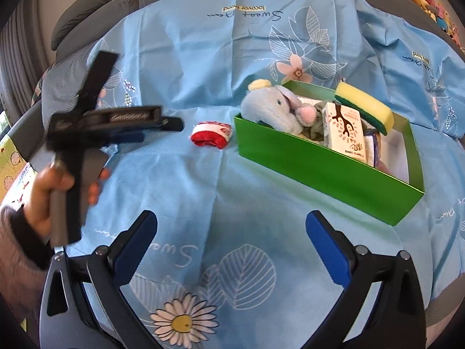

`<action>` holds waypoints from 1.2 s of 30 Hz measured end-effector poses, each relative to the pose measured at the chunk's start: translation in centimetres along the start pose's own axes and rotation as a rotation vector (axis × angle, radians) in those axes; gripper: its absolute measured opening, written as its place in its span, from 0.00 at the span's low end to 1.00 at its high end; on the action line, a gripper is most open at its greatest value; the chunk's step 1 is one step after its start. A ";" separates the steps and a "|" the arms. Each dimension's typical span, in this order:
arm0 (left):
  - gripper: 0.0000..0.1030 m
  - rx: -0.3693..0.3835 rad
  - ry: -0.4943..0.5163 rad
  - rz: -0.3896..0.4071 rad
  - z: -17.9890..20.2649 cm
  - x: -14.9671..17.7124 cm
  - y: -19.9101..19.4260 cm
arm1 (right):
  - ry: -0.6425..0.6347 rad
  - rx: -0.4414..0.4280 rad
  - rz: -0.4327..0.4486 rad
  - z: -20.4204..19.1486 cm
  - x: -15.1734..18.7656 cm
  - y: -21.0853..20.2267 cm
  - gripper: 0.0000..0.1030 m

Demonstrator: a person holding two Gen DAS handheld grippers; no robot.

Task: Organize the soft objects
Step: 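Grasp the red-and-white fabric item with the left gripper, then lift and carry the fabric item over the green box with the left gripper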

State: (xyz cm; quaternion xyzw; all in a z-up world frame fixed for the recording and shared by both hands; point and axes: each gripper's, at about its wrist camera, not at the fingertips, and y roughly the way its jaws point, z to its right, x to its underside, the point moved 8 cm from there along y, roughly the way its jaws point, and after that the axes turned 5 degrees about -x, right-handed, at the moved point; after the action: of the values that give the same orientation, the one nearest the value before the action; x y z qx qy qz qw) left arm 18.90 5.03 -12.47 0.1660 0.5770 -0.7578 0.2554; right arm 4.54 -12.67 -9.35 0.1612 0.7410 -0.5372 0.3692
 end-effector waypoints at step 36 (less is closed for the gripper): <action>0.52 0.262 0.085 -0.075 4.8 4.7 -1.8 | 0.073 -0.033 -0.072 3.6 1.7 4.2 0.99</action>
State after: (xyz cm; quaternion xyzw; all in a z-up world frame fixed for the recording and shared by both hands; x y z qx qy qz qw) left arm 14.24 -0.10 -12.27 0.2081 0.4893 -0.8279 0.1785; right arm 7.38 -14.72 -13.98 0.1478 0.7679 -0.5319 0.3250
